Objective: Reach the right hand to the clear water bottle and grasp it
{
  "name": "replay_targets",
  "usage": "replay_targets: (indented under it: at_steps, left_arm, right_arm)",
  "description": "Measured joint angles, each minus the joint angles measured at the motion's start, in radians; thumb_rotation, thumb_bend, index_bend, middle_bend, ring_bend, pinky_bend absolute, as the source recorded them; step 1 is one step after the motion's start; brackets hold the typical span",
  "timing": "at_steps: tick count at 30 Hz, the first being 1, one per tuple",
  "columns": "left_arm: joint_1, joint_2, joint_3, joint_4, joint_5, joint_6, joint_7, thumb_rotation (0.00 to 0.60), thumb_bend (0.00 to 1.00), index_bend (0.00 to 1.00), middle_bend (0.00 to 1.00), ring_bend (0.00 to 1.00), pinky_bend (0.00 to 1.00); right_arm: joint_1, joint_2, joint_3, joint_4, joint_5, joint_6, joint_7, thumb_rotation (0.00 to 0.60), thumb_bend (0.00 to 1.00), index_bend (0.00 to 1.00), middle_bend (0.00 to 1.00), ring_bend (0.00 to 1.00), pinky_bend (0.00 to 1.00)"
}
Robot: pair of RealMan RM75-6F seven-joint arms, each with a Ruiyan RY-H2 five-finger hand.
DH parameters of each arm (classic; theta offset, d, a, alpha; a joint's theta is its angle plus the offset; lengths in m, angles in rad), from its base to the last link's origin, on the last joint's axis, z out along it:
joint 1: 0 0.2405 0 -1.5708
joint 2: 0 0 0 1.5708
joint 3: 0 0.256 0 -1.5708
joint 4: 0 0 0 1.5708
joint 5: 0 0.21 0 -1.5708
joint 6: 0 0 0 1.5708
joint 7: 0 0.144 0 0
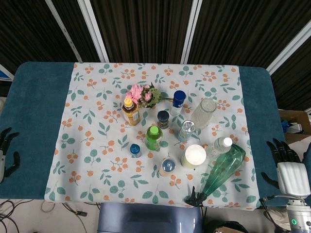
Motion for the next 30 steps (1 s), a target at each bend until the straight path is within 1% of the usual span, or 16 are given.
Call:
replay_targets:
  at_steps: [18, 26, 30]
  left_arm:
    - [0.002, 0.003, -0.002, 0.002, -0.001, 0.003, -0.010, 0.600, 0.59, 0.19, 0.07, 0.11, 0.00]
    - [0.001, 0.002, 0.000, 0.001, -0.002, -0.001, -0.002, 0.600, 0.59, 0.19, 0.07, 0.11, 0.00]
    - [0.001, 0.001, 0.001, -0.001, 0.001, 0.001, -0.006, 0.600, 0.59, 0.19, 0.07, 0.11, 0.00]
  right_arm:
    - [0.004, 0.003, -0.005, -0.004, -0.002, -0.016, 0.016, 0.600, 0.20, 0.12, 0.11, 0.11, 0.22]
    - [0.006, 0.007, -0.004, 0.004, 0.013, -0.034, 0.065, 0.600, 0.20, 0.11, 0.11, 0.11, 0.22]
    - [0.011, 0.007, -0.003, 0.008, 0.021, -0.053, 0.116, 0.600, 0.20, 0.11, 0.11, 0.11, 0.22]
